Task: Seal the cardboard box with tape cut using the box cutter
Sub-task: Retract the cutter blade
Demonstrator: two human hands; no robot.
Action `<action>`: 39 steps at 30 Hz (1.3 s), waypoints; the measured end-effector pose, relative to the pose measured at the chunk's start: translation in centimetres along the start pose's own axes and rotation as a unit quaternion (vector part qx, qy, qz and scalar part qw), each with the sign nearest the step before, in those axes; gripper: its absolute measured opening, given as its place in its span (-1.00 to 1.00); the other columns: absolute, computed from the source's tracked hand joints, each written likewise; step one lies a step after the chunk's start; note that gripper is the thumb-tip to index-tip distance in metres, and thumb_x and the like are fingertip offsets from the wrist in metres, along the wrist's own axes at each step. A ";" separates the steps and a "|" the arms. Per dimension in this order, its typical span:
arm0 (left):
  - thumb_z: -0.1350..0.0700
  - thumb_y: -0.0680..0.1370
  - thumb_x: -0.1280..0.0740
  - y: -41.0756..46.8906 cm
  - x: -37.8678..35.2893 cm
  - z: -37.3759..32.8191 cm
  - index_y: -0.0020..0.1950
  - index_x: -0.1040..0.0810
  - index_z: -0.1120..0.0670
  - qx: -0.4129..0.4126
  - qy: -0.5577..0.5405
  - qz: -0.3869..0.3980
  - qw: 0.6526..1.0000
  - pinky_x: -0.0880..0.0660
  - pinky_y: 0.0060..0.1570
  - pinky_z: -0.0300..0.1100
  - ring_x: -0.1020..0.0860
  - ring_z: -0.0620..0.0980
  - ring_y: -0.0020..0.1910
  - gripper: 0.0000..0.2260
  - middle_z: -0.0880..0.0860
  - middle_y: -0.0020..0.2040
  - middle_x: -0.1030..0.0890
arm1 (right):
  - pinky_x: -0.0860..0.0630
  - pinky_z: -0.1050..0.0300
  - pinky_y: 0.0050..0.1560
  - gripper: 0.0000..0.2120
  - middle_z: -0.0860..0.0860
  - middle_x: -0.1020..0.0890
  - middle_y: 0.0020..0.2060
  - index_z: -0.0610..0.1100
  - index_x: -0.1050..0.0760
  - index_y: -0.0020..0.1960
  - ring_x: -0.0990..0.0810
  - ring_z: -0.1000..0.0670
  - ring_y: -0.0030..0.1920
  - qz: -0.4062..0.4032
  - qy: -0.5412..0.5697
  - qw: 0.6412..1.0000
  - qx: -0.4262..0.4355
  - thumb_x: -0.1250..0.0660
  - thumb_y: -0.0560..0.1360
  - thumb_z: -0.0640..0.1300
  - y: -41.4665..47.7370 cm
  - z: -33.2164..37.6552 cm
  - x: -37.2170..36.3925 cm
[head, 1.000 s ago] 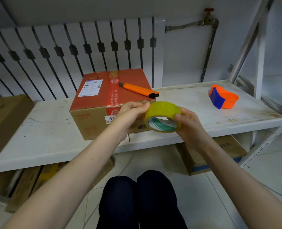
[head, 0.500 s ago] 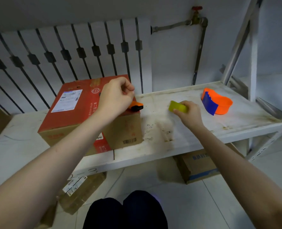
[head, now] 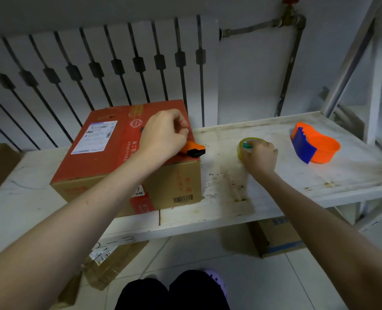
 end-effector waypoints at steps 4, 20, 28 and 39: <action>0.22 0.47 -0.32 -0.8 1.1 1.0 -0.15 -0.56 0.04 0.019 -0.004 -0.008 1.000 -0.44 -0.17 -0.12 -0.52 -0.01 -0.08 -0.91 -0.03 -0.13 -0.60 | -0.41 0.13 0.12 -0.80 -0.03 -0.61 0.04 -0.14 -0.54 0.10 -0.52 -0.01 0.09 -0.083 0.220 0.963 0.135 -0.22 0.55 -0.12 -3.0 8.8 6.4; 0.21 0.52 -0.30 -6.2 5.8 5.4 -0.14 -0.57 0.04 0.148 -0.110 0.024 0.983 -0.46 -0.15 -0.17 -0.54 -0.04 -0.20 -0.89 -0.06 -0.21 -0.58 | -0.35 0.09 -0.34 -0.70 -0.09 -0.53 -0.25 -0.21 -0.48 -0.06 -0.52 -0.09 -0.26 0.093 0.070 0.975 0.189 -0.08 0.62 -0.03 -9.4 19.6 7.1; -0.01 0.62 -0.17 -8.5 5.0 4.2 -0.08 -0.57 0.09 0.233 -0.474 0.018 0.849 -0.53 0.02 -0.13 -0.59 -0.04 -0.14 -0.74 0.07 -0.14 -0.63 | -0.51 0.25 -0.34 -0.70 -0.09 -0.58 -0.31 -0.19 -0.48 -0.06 -0.53 0.07 -0.37 0.305 0.557 0.772 -0.027 -0.02 0.65 -0.12 -16.2 21.1 7.5; 0.10 0.59 -0.25 -10.3 6.1 1.7 -0.19 -0.56 0.12 0.201 -0.543 0.037 0.814 -0.56 -0.27 -0.31 -0.57 -0.05 -0.22 -0.80 0.06 -0.25 -0.59 | -0.43 0.25 -0.46 -0.61 -0.03 -0.52 -0.42 -0.16 -0.51 -0.17 -0.47 0.05 -0.51 0.259 0.492 0.831 0.019 -0.20 0.54 0.16 -18.7 20.8 9.5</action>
Point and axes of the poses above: each hand's wrist, its own y-axis towards the middle knuckle, its own x-axis out of the back of the hand, z = x × y, the point moved 8 cm from there along y, towards the middle knuckle
